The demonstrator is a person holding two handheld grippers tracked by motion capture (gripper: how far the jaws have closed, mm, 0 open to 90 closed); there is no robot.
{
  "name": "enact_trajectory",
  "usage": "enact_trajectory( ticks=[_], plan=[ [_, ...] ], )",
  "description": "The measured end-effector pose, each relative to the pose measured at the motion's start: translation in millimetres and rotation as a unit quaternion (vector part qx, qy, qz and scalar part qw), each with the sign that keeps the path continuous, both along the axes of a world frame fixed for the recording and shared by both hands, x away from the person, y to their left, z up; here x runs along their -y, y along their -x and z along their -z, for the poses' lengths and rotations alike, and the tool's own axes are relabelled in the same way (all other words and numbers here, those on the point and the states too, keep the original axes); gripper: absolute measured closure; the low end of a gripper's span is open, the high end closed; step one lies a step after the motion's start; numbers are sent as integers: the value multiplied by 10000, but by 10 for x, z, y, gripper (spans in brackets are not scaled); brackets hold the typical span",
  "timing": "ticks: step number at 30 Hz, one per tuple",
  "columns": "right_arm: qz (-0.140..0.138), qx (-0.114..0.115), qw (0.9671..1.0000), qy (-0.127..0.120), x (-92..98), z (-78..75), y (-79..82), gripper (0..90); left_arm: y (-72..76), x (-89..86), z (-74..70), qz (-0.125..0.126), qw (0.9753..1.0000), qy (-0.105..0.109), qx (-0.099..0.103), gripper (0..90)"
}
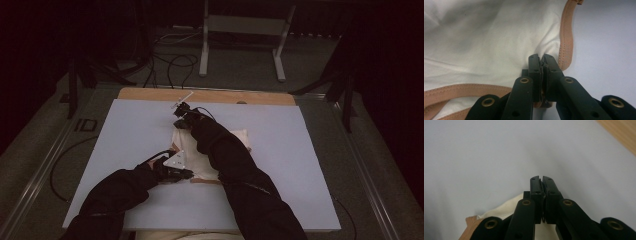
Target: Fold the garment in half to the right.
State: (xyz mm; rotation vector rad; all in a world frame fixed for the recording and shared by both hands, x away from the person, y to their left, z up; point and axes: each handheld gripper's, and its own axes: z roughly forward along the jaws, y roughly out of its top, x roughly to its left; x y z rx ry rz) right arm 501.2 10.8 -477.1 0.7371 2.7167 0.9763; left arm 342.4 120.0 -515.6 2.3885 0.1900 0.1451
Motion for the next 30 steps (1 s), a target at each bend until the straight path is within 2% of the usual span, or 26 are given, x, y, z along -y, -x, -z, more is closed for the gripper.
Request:
enact_trajectory(
  ticks=[16,30],
  plan=[
    [-12,237,9994,-246,272,-288,98,884,16,58,-156,115,9999,-22,102,875],
    [68,431,9979,-479,576,-488,208,884,22,162,-390,295,9990,-93,338,875]
  ],
)
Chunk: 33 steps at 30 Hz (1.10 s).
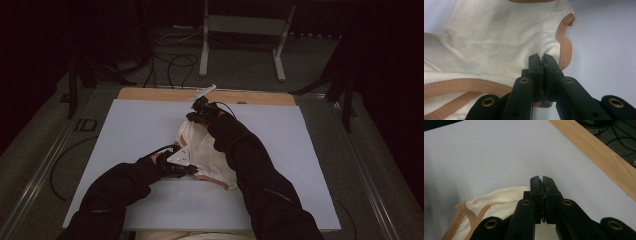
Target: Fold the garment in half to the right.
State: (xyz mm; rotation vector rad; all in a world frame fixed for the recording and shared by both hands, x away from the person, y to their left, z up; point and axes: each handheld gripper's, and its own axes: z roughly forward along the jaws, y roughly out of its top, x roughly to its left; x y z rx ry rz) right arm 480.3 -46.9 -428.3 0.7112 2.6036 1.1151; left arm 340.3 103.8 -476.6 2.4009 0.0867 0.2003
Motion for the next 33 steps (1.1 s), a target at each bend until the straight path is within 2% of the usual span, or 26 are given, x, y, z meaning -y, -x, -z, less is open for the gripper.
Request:
enact_trajectory(
  ticks=[5,19,33],
  plan=[
    [4,47,10000,-36,87,-40,20,884,-3,39,-42,50,10000,-44,31,875],
    [321,82,9991,-248,467,-147,69,884,-20,181,-228,207,9995,-129,210,875],
    [559,180,9977,-323,813,-192,104,883,-34,356,-325,344,9989,-65,318,875]
  ],
)
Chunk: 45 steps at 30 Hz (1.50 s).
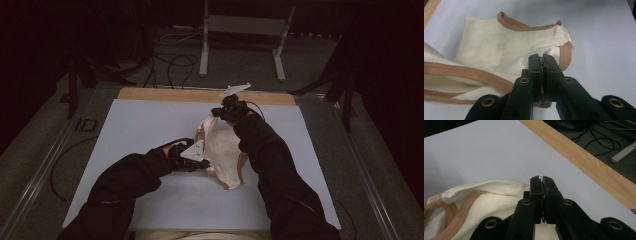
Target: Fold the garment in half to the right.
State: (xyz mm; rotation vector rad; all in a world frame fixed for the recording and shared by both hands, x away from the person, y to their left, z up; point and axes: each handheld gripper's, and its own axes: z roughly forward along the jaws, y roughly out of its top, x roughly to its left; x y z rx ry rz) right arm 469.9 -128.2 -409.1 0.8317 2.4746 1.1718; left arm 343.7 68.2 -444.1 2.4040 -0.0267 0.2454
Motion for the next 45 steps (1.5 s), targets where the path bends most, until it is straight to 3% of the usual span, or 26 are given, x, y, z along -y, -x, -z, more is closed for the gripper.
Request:
enact_trajectory(
  ticks=[21,34,45],
  plan=[
    [399,-1,9991,-134,463,114,72,883,-34,296,80,188,9998,29,-82,874],
    [616,-141,9980,-99,680,315,36,883,-65,516,191,347,9991,-11,-250,873],
    [716,-314,9969,-98,808,536,45,883,-73,639,290,522,9976,-226,-384,872]
  ],
)
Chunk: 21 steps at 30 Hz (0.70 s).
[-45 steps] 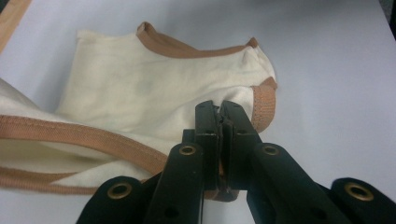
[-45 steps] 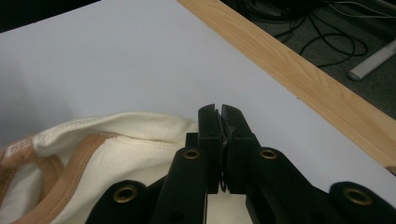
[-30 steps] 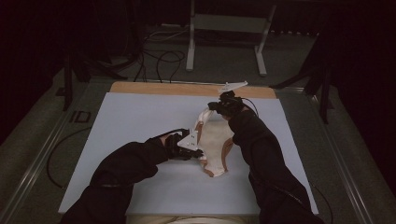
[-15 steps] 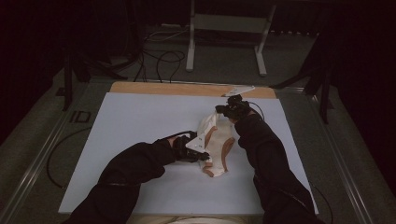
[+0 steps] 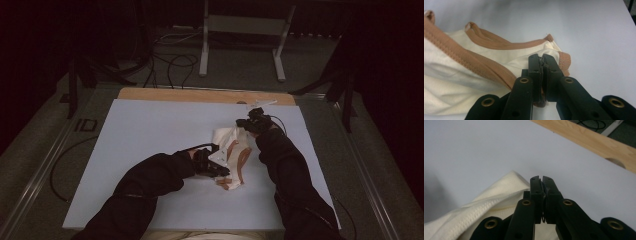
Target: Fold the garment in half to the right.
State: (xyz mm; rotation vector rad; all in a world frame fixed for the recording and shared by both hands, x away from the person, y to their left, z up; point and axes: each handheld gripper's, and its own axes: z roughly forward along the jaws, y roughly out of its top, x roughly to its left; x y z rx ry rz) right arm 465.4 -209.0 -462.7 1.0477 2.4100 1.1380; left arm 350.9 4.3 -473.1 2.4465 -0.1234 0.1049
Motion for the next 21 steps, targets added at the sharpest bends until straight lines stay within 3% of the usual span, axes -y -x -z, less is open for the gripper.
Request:
enact_trajectory(
  ticks=[21],
  plan=[
    [198,-67,9998,-77,166,327,-19,882,-59,219,154,-66,9995,-147,-277,870]
  ],
)
